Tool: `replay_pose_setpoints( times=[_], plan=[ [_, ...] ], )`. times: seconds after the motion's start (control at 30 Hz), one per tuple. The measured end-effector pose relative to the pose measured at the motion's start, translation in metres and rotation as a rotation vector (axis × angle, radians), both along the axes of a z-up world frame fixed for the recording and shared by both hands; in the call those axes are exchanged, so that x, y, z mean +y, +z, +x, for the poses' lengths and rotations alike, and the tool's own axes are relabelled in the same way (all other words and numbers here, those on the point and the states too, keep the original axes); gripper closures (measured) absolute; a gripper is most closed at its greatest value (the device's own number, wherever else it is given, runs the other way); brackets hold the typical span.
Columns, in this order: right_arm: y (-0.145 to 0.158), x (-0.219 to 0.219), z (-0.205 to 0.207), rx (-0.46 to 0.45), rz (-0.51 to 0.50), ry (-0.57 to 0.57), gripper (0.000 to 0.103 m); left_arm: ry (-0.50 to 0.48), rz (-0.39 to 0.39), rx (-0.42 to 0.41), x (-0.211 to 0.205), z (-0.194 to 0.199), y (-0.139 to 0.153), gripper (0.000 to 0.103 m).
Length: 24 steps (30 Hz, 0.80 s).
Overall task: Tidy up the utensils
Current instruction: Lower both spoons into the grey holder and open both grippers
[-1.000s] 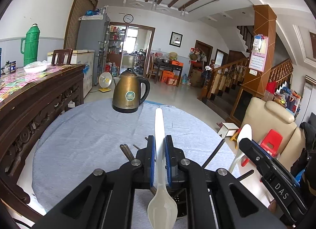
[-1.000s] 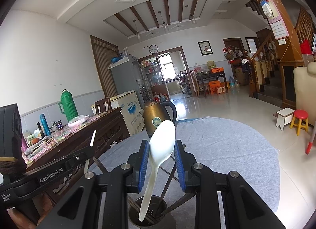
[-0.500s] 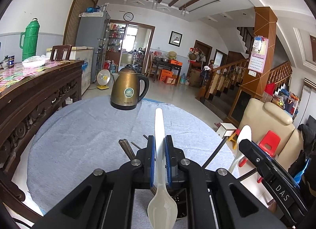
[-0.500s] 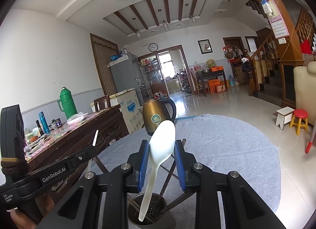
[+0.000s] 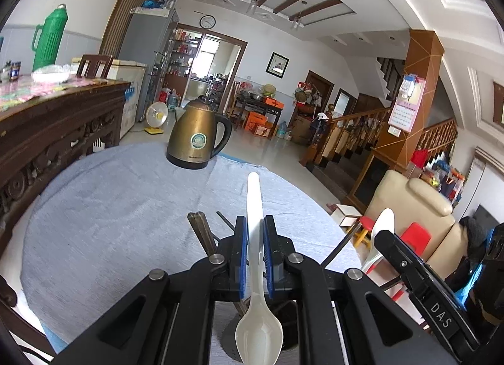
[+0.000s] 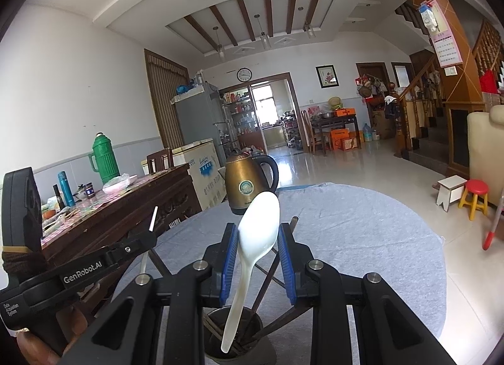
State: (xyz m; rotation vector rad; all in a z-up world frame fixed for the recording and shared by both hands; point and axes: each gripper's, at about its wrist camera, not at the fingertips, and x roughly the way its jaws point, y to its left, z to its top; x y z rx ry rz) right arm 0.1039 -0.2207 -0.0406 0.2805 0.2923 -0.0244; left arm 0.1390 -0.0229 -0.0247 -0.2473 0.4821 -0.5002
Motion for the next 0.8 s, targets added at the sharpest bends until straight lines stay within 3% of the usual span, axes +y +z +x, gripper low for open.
replay_pose_setpoints(
  times=[0.27, 0.53, 0.8],
  plan=[
    [-0.009, 0.018, 0.006, -0.029, -0.069, 0.000, 0.075, -0.018, -0.060, -0.015, -0.005, 0.004, -0.005, 0.093],
    [-0.023, 0.043, -0.003, -0.111, -0.260, -0.040, 0.075, -0.061, -0.117, -0.022, -0.015, 0.012, -0.015, 0.093],
    [-0.025, 0.040, -0.010, -0.135, -0.257, -0.027, 0.075, -0.059, -0.118, 0.001, -0.018, 0.018, -0.032, 0.093]
  ],
)
